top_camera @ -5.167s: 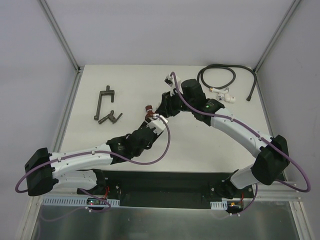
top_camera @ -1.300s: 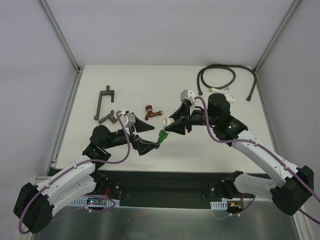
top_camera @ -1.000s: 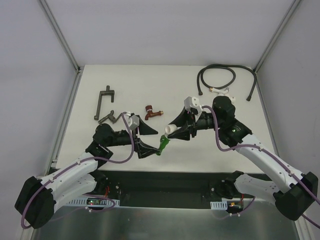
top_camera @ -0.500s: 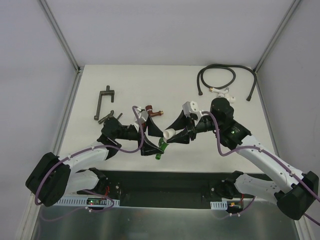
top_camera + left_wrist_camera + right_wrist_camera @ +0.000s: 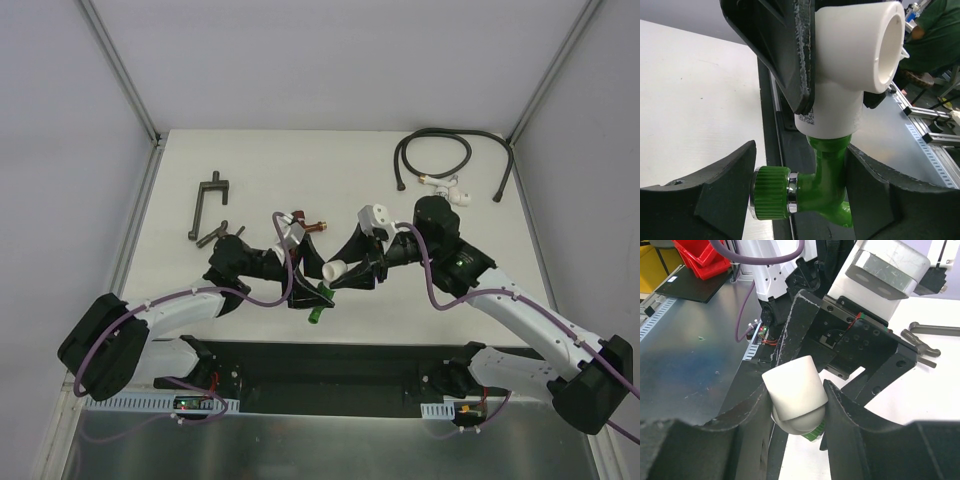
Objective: Install the water faucets
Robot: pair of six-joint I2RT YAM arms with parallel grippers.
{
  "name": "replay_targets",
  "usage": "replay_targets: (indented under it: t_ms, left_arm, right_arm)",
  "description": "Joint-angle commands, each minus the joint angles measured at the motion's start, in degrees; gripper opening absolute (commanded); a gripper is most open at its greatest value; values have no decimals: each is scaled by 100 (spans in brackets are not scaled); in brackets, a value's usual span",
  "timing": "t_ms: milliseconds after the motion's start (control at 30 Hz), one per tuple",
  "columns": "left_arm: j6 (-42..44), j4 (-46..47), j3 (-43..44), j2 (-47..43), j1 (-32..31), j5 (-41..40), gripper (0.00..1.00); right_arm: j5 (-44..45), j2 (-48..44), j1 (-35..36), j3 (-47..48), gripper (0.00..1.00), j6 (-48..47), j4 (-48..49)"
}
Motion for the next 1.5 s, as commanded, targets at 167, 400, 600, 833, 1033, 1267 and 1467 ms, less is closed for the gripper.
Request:
replay_targets:
  t_ms: [167, 400, 600, 833, 1033, 1267, 1467]
  left_arm:
    - [519, -328, 61, -542, -41, -272, 0]
    - [2050, -4183, 570, -1747, -190, -3096, 0]
    - [3025, -5269, 956, -2048, -1129, -6017, 0]
    - [4246, -5762, 1405, -1415, -2273, -9191, 0]
    - [5064, -5771, 1695, -827, -2774, -10906, 0]
    - [5014, -5771, 1723, -667, -2898, -11251, 0]
    - [3433, -5648, 1029, -2071, -2197, -9628, 33]
  right_arm:
    - [639, -99, 35, 320, 2, -200, -38]
    - [2309, 182, 69, 707, 2, 308, -549]
    - [4041, 771, 157, 1111, 2, 1065, -856]
    - [4955, 1176, 201, 1270, 2, 1997, -892]
    - [5028, 1483, 184, 1437, 2, 2630, -1067]
    - [4729, 1493, 158, 1253, 2, 2789, -716]
    - [4527, 1089, -237, 622, 2, 3008, 100]
